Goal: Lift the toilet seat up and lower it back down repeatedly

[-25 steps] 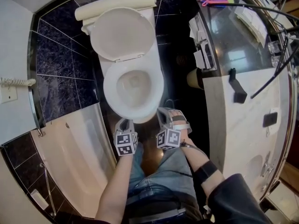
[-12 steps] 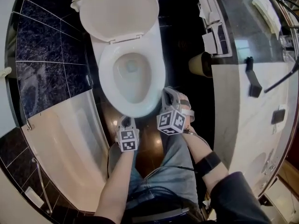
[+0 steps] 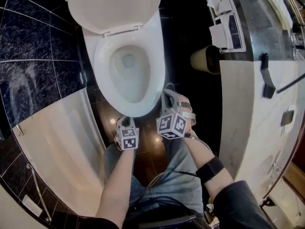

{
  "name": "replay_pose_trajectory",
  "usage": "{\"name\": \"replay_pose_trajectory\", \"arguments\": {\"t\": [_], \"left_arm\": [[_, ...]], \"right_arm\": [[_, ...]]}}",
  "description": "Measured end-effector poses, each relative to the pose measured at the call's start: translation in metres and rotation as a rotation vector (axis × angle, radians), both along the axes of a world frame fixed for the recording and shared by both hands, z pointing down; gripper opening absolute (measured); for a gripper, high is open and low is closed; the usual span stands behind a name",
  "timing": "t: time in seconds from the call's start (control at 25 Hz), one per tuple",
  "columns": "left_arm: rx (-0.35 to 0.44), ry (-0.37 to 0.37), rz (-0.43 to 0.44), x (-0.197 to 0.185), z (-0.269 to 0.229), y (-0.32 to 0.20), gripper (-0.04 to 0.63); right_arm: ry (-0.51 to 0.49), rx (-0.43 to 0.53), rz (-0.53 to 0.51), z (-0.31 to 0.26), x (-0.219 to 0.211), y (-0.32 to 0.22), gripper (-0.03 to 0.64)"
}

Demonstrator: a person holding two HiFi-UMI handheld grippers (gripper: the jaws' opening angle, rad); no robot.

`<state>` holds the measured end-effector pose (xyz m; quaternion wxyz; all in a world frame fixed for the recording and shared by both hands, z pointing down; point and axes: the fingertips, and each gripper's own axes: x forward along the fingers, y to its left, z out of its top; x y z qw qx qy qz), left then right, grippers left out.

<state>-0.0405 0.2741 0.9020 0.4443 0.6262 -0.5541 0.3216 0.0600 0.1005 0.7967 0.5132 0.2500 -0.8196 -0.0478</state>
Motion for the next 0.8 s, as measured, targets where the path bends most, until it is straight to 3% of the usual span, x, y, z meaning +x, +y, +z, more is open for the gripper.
{"name": "replay_pose_trajectory", "arguments": {"t": [0.08,0.4,0.6,0.8], "left_arm": [[-0.023,-0.001,-0.018,-0.001,0.01,0.008,0.0],[0.011,-0.006,-0.018,-0.011,-0.008,-0.014,0.0],[0.067,-0.021,-0.029,-0.03,-0.051,-0.036,0.0],[0.163,-0.058,-0.023,-0.058,-0.139,-0.078,0.0]], "right_arm": [[0.007,-0.005,0.002,0.006,0.003,0.001,0.018],[-0.005,-0.012,0.039,0.002,-0.002,-0.006,0.018],[-0.037,-0.007,0.05,-0.03,-0.018,-0.014,0.018],[-0.121,0.009,0.07,-0.096,-0.037,-0.036,0.018]]}}
